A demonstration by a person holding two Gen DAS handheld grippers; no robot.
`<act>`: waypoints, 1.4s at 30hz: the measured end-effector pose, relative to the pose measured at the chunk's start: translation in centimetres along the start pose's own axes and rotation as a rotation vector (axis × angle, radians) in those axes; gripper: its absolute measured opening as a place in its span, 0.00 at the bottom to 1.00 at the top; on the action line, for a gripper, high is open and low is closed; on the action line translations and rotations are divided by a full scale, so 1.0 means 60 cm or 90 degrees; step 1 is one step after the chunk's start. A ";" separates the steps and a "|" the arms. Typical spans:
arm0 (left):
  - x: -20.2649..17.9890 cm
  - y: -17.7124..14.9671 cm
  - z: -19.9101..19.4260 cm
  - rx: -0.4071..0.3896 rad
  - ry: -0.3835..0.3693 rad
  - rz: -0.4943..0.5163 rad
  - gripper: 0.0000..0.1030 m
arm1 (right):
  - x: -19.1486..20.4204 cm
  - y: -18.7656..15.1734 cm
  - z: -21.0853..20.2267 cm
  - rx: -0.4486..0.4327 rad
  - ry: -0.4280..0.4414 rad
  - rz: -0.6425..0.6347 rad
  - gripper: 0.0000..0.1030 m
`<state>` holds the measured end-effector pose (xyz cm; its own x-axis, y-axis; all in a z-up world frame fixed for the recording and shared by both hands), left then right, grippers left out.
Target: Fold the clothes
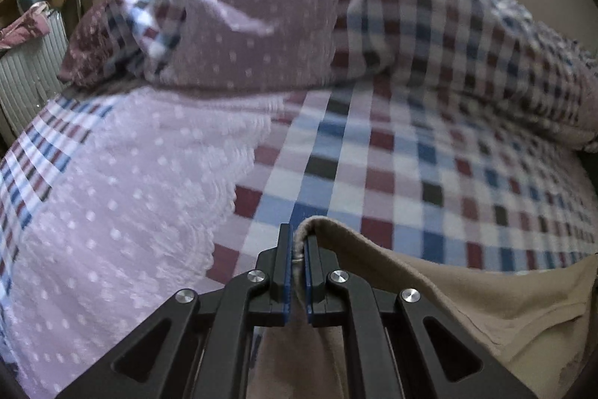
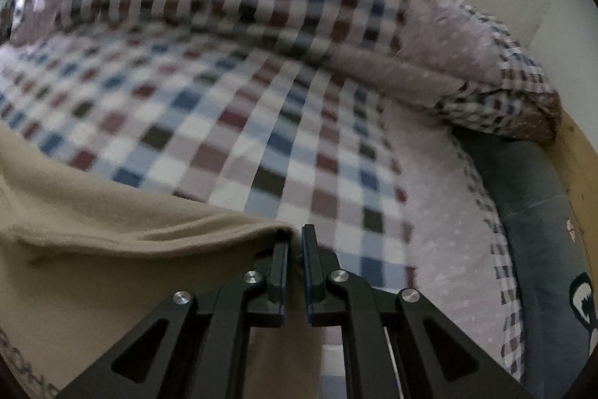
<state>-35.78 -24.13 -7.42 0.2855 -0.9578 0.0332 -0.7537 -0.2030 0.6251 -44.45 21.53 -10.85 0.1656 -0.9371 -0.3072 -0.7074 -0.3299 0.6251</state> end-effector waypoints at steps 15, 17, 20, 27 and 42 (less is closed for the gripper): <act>0.011 -0.105 -0.135 -0.039 -0.109 0.019 0.69 | 0.039 -0.026 -0.164 -0.039 0.199 -0.195 0.51; 0.011 -0.138 -0.195 -0.069 -0.119 0.014 0.69 | 0.079 -0.030 -0.177 -0.040 0.212 -0.258 0.51; 0.006 -0.195 -0.295 -0.123 -0.139 0.003 0.77 | 0.137 -0.036 -0.182 -0.033 0.226 -0.335 0.50; -0.008 -0.292 -0.407 -0.252 -0.204 -0.025 0.82 | 0.185 -0.038 -0.151 0.058 0.289 -0.278 0.07; -0.030 -0.316 -0.361 -0.217 -0.218 0.000 0.82 | 0.180 0.040 -0.079 0.048 0.236 0.000 0.04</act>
<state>-9.17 -14.14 -2.45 0.0310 -0.9814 -0.1892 -0.4999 -0.1792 0.8473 -41.10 10.07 -9.26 0.3929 -0.9194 -0.0180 -0.7538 -0.3332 0.5664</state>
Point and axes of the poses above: each gripper's, at about its wrist camera, not at the fingertips, and z roughly the way its jaws point, x to its left, y to its top, the point moved 2 cm from there along z, roughly the way its jaws point, and after that the axes turned 8 degrees about z, right-handed, at the moved point
